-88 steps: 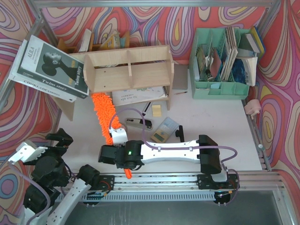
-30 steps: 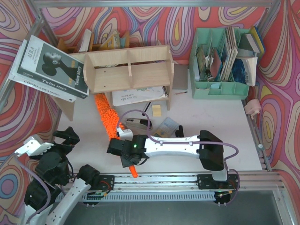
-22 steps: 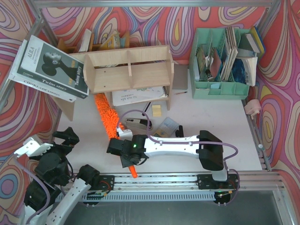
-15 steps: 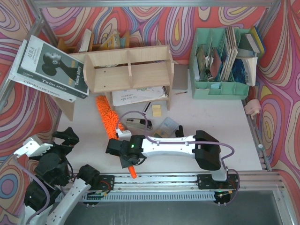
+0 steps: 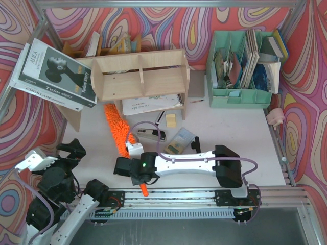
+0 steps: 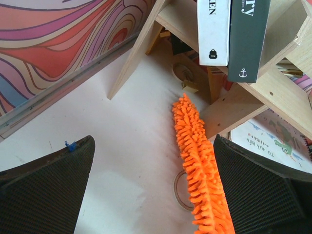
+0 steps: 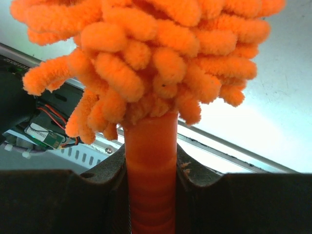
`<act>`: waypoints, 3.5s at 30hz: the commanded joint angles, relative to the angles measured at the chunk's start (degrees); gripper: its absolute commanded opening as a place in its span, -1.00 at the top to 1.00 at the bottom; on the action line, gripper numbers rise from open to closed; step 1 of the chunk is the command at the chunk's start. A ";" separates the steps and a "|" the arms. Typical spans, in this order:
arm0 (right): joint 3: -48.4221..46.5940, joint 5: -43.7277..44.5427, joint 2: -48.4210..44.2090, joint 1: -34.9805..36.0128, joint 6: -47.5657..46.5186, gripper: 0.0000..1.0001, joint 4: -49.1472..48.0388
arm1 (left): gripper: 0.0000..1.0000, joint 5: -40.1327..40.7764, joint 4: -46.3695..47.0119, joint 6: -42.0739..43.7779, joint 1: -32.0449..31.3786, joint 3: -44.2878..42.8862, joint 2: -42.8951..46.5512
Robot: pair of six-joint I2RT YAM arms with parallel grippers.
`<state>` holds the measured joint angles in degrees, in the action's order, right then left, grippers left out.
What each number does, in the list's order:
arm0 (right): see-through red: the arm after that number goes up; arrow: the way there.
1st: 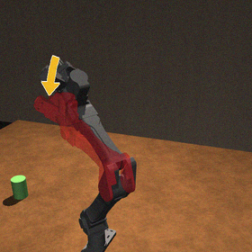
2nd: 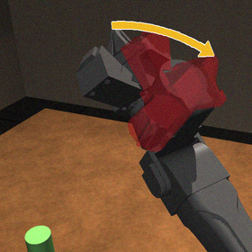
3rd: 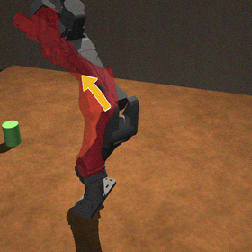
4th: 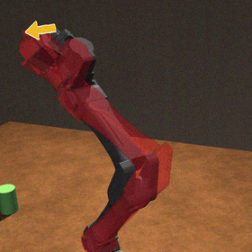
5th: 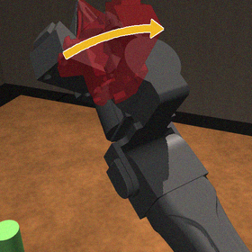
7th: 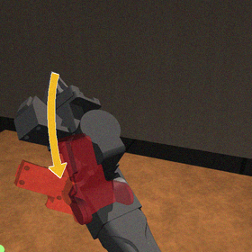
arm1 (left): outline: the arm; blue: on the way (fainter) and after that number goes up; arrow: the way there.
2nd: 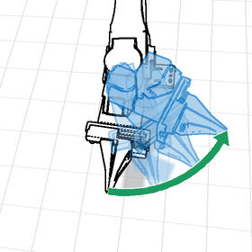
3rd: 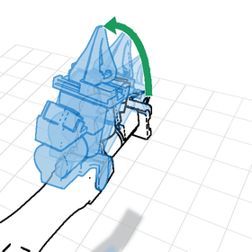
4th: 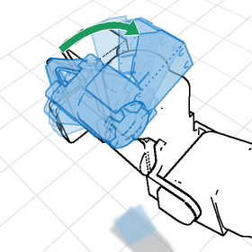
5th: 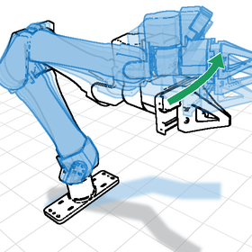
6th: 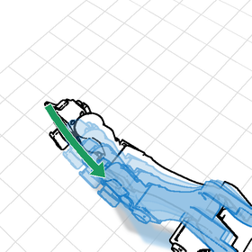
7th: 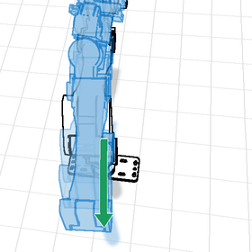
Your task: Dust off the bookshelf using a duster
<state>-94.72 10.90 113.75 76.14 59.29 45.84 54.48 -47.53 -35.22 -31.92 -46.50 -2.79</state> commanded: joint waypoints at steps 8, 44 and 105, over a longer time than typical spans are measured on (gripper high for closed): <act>-4.16 19.43 -3.94 4.09 7.45 1.00 7.63 | -0.96 0.72 -0.68 -0.31 0.28 0.27 0.97; -8.88 14.63 -0.19 7.00 -12.80 1.00 -6.42 | -0.97 3.94 -3.20 -2.30 0.28 -0.51 2.52; -8.61 -3.90 5.78 0.69 -13.84 1.00 -6.65 | -0.97 5.77 -4.68 -3.72 0.23 -0.78 2.52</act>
<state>-104.66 7.35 121.78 76.95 45.21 41.89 58.81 -51.77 -38.83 -31.88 -46.74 -1.13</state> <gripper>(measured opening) 0.332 0.984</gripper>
